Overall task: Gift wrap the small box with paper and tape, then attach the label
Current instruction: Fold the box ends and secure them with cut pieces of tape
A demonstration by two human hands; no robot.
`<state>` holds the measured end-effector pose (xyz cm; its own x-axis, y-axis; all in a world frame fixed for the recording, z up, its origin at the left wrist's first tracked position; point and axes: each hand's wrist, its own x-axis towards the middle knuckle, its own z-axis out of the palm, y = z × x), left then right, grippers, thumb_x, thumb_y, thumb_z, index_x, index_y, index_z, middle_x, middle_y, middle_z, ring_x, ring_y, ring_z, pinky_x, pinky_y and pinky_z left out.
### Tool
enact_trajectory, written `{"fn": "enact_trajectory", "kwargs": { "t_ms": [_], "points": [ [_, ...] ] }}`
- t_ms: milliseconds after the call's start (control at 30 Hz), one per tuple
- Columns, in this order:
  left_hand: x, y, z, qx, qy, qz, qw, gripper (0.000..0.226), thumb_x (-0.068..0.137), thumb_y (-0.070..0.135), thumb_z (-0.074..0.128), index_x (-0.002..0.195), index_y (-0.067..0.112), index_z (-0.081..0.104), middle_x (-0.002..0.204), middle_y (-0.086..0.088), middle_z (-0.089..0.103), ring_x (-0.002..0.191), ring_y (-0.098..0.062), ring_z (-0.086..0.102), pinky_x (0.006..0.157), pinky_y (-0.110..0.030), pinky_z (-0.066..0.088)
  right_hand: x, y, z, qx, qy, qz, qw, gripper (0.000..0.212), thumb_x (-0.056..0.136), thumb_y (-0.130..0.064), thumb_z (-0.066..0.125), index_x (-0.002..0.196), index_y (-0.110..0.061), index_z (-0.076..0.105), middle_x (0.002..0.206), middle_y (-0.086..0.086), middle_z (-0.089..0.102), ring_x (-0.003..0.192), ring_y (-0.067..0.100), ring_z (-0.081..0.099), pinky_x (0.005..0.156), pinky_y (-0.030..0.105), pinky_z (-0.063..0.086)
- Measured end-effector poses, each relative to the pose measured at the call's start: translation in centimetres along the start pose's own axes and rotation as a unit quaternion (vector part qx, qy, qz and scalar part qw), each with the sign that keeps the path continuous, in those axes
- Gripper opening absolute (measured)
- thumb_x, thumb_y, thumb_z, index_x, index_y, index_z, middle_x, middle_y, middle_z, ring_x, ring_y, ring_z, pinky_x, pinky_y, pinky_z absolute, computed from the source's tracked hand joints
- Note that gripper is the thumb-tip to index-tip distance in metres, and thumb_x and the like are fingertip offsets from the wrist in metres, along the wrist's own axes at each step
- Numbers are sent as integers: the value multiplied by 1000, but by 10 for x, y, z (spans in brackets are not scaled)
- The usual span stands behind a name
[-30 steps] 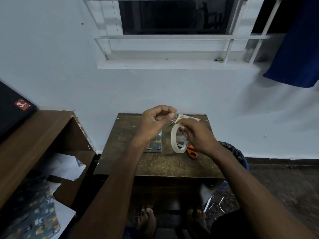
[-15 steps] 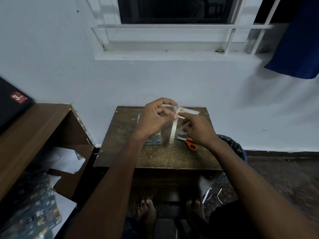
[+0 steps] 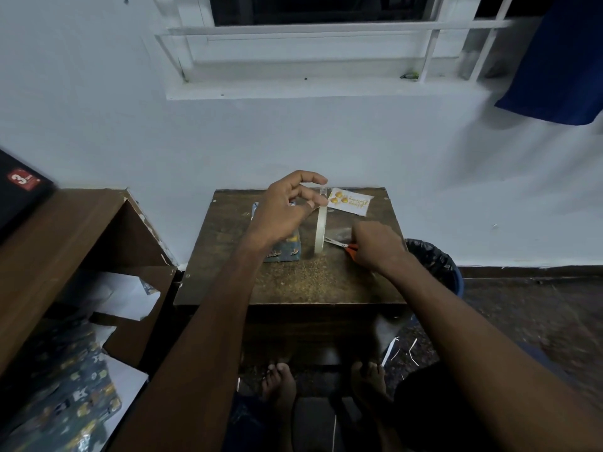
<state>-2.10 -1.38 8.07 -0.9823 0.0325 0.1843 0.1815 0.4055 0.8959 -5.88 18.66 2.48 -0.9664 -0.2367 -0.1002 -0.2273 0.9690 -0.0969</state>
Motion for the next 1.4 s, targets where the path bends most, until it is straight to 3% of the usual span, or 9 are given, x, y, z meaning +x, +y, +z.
{"fn": "enact_trajectory", "kwargs": {
  "t_ms": [233,333,433,533,700,867,967,1100,1400],
  "points": [
    [2,-5,-1,-7,0,7,1000,46,97,-6,59,126,28,67,103,10,80,53,-18,43,53,-30,40,5,17,-19,115,-2,42,992,20,97,-22,69,108,-7,75,111,14,72,105,32,66,80,32,48],
    [1,-3,-1,5,1,4,1000,46,97,-6,60,126,29,67,103,10,80,51,-7,47,60,-31,42,2,28,-31,237,2,37,971,17,88,-2,71,103,-10,76,100,8,74,92,25,69,72,26,52],
    [0,-2,0,35,0,-6,999,52,93,-7,61,126,33,65,104,13,79,69,-1,63,70,-34,49,-6,32,-43,348,13,5,937,28,80,8,75,98,-13,73,72,-3,69,65,8,66,53,13,45],
    [-1,0,0,60,-3,-8,998,62,89,-9,59,126,40,62,107,16,78,98,-36,71,79,-52,58,-10,31,-50,411,-5,-52,910,34,75,3,84,101,-17,73,75,1,73,65,6,69,62,18,52],
    [-1,-1,0,79,-10,4,997,66,86,-11,57,126,41,62,107,17,77,63,-20,62,54,-36,48,-10,26,-46,349,21,-94,932,35,72,-8,91,100,-25,76,88,-1,74,73,9,71,70,24,54],
    [-2,3,0,105,-23,13,994,63,83,-3,60,123,45,60,106,22,76,91,-43,68,76,-52,56,-8,24,-48,351,68,-108,928,38,73,-4,87,104,-25,77,94,-2,74,79,17,73,71,25,56],
    [-4,5,1,84,-28,15,996,53,84,4,64,123,41,62,106,19,78,61,-19,56,61,-34,40,-7,23,-47,349,77,-122,926,41,73,-2,87,106,-25,78,96,-6,74,78,11,71,66,14,52],
    [-8,14,1,67,-27,-4,997,48,75,32,63,122,41,63,104,20,78,108,-7,70,81,-49,56,-9,20,-48,354,92,-139,920,40,74,2,86,106,-21,79,93,-12,72,76,4,68,65,10,50],
    [-7,14,1,64,-34,3,997,64,60,60,58,122,44,63,110,18,76,115,-10,69,96,-58,56,-8,20,-46,335,129,-144,922,38,79,-3,85,111,-23,81,97,-12,71,78,-1,64,73,22,52]
  ]
}}
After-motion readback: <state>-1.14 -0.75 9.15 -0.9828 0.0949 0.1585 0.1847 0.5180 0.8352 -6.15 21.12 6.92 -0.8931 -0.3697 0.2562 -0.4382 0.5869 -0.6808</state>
